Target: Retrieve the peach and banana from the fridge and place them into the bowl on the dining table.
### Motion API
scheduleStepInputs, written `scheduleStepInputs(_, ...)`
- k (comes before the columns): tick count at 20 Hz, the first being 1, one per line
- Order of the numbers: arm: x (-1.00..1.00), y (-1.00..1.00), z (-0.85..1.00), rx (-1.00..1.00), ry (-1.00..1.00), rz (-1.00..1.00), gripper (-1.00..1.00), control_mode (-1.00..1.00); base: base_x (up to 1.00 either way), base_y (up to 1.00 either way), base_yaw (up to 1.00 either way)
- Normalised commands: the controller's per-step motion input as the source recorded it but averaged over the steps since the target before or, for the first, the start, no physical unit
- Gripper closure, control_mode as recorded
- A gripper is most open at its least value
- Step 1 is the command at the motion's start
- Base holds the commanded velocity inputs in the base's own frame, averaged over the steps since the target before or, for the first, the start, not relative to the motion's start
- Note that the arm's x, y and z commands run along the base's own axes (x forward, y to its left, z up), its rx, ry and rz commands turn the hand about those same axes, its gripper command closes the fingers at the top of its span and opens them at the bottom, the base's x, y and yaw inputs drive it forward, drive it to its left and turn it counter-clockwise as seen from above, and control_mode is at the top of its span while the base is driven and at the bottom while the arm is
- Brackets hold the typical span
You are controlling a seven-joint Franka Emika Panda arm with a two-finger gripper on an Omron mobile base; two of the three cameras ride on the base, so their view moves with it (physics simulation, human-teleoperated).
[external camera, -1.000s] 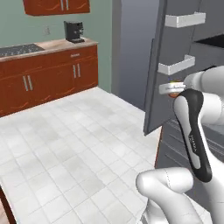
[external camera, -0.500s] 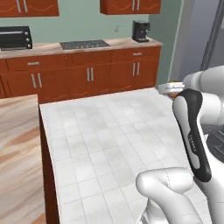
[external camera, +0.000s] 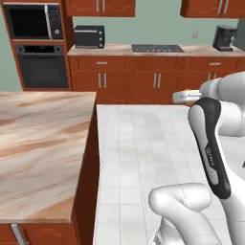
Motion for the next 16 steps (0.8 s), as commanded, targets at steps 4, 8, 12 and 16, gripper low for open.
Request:
scheduleStepInputs(4, 0.0, 0.0, 0.0, 0.0, 0.0, 0.0, 1.0, 1.0, -0.02, -0.06, 0.51)
scheduleStepInputs(8, 0.0, 0.0, 0.0, 0.0, 0.0, 0.0, 1.0, 1.0, 0.0, 0.0, 0.47)
scheduleStepInputs(12, 0.0, 0.0, 0.0, 0.0, 0.0, 0.0, 1.0, 1.0, 0.0, 0.0, 0.45)
scheduleStepInputs(16, 0.0, 0.0, 0.0, 0.0, 0.0, 0.0, 1.0, 1.0, 0.0, 0.0, 0.45)
